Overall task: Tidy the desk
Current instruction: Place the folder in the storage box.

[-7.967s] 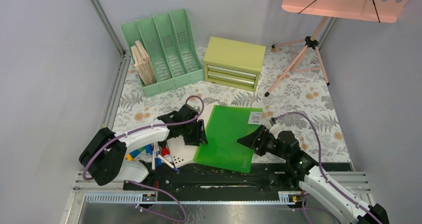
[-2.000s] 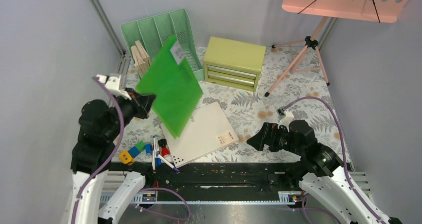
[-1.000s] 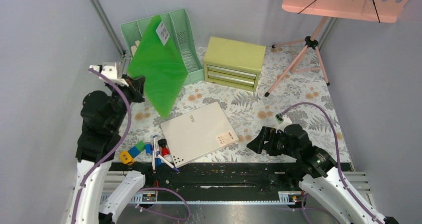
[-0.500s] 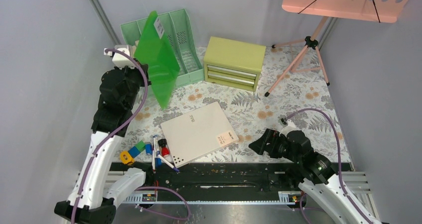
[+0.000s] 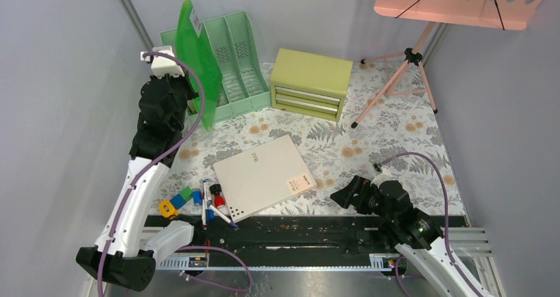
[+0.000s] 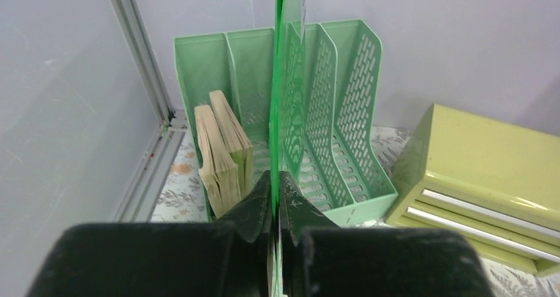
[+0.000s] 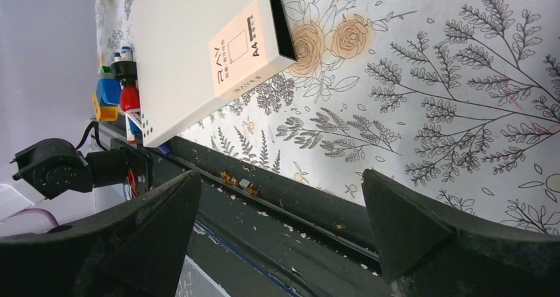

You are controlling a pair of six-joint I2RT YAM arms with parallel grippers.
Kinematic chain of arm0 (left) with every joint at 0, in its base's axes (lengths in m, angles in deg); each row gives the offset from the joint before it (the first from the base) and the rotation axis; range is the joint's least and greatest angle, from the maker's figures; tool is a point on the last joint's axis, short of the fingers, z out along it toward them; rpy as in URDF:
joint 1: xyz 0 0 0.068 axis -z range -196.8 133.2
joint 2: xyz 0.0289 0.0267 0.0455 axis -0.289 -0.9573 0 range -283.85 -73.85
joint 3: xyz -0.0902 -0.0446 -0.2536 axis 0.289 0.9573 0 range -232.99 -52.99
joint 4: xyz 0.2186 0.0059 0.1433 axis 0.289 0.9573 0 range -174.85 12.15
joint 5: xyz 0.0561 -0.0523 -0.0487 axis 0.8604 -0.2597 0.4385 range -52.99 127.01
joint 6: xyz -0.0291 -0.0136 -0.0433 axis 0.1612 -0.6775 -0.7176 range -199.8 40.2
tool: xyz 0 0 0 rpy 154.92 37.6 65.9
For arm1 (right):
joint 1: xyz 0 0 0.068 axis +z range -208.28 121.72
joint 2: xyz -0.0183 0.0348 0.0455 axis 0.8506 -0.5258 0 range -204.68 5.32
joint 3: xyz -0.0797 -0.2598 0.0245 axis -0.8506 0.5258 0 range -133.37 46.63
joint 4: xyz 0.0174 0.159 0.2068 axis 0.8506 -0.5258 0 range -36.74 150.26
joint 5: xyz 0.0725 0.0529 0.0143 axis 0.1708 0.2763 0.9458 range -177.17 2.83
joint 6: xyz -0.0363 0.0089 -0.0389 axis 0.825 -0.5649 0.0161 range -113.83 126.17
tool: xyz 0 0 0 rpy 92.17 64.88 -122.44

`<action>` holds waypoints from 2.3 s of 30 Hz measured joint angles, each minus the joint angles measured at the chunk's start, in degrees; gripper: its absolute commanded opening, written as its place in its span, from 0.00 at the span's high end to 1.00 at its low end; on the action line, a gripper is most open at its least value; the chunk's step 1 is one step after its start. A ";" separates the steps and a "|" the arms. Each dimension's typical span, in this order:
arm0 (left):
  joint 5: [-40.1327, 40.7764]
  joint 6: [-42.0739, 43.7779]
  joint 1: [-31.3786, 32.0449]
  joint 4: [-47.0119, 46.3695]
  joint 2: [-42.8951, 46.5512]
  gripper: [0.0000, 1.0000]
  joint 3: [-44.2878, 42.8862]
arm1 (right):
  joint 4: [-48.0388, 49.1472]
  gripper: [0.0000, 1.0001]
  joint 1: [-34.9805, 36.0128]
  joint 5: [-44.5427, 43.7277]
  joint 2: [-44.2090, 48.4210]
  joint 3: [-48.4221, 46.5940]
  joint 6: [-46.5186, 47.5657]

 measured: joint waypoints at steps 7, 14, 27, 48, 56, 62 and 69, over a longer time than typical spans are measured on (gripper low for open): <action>4.42 1.86 0.00 -3.19 -1.64 1.00 -1.42 | 0.15 0.01 0.02 -0.09 -0.02 1.31 -0.46; 7.63 2.58 0.00 -6.14 -4.11 1.00 -2.08 | 0.07 0.00 0.00 -0.07 0.00 1.88 -0.70; 8.09 2.49 0.00 -7.89 -9.68 1.00 -2.47 | 0.13 0.01 0.02 -0.04 0.00 1.88 -0.72; 8.76 4.98 0.00 -17.49 -17.11 1.00 -2.47 | 1.33 0.00 0.00 0.00 -1.18 2.01 -0.72; 8.76 6.86 -0.44 -22.27 -21.07 1.00 -2.43 | 1.42 0.01 0.02 0.02 -1.99 2.03 -0.72; 8.70 7.15 -1.99 -26.01 -22.36 1.00 -2.08 | 2.05 0.01 0.00 0.00 -2.97 2.10 -0.72; 8.22 6.99 -3.39 -29.70 -24.11 1.00 -2.08 | 2.54 0.00 0.00 0.00 -4.17 2.10 -0.81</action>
